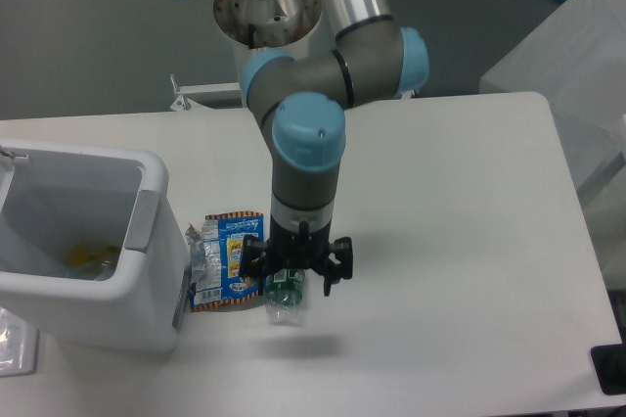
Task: Place the trash in the trash can
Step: 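Move the open gripper over the clear bottle with green label, then lower the gripper around the bottle and close on it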
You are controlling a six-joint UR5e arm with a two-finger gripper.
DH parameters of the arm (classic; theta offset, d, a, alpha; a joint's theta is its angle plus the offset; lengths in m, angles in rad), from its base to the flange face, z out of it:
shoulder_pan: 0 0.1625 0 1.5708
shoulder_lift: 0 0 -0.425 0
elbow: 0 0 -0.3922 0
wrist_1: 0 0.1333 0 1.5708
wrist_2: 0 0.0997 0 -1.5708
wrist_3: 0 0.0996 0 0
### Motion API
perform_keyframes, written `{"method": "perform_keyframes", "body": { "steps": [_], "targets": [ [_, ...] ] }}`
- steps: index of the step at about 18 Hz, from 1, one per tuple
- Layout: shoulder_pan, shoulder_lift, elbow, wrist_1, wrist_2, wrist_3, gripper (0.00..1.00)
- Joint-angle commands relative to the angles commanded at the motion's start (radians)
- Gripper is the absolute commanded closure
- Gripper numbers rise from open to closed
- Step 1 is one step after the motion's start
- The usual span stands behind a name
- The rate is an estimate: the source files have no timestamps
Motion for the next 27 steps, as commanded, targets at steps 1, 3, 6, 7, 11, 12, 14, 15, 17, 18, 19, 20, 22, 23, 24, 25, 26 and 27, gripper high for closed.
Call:
{"method": "perform_keyframes", "body": {
  "steps": [1, 3, 6, 7, 11, 12, 14, 15, 17, 18, 19, 20, 22, 23, 24, 25, 26, 27],
  "targets": [
    [-0.002, -0.008, -0.011, 0.0, 0.015, 0.021, 0.0],
    [-0.003, -0.021, -0.023, 0.0, 0.057, 0.058, 0.0],
    [-0.014, -0.035, -0.026, 0.0, 0.066, 0.109, 0.0],
    [-0.015, -0.037, -0.026, 0.0, 0.066, 0.115, 0.0],
    [-0.018, -0.052, -0.025, 0.005, 0.066, 0.127, 0.0],
    [-0.023, -0.058, -0.023, 0.018, 0.066, 0.127, 0.0],
    [-0.028, -0.069, -0.025, 0.044, 0.068, 0.127, 0.0],
    [-0.028, -0.071, -0.025, 0.046, 0.066, 0.129, 0.0],
    [-0.029, -0.083, -0.026, 0.045, 0.068, 0.132, 0.0],
    [-0.032, -0.087, -0.028, 0.046, 0.069, 0.134, 0.0],
    [-0.04, -0.097, -0.025, 0.046, 0.074, 0.134, 0.0],
    [-0.04, -0.101, -0.02, 0.048, 0.075, 0.132, 0.0],
    [-0.041, -0.103, -0.022, 0.048, 0.075, 0.132, 0.0],
    [-0.041, -0.104, -0.025, 0.048, 0.075, 0.132, 0.0],
    [-0.041, -0.107, -0.025, 0.048, 0.075, 0.132, 0.0],
    [-0.041, -0.112, -0.023, 0.049, 0.075, 0.132, 0.0],
    [-0.041, -0.112, -0.022, 0.048, 0.075, 0.132, 0.0],
    [-0.041, -0.114, -0.025, 0.048, 0.075, 0.132, 0.0]
  ]
}}
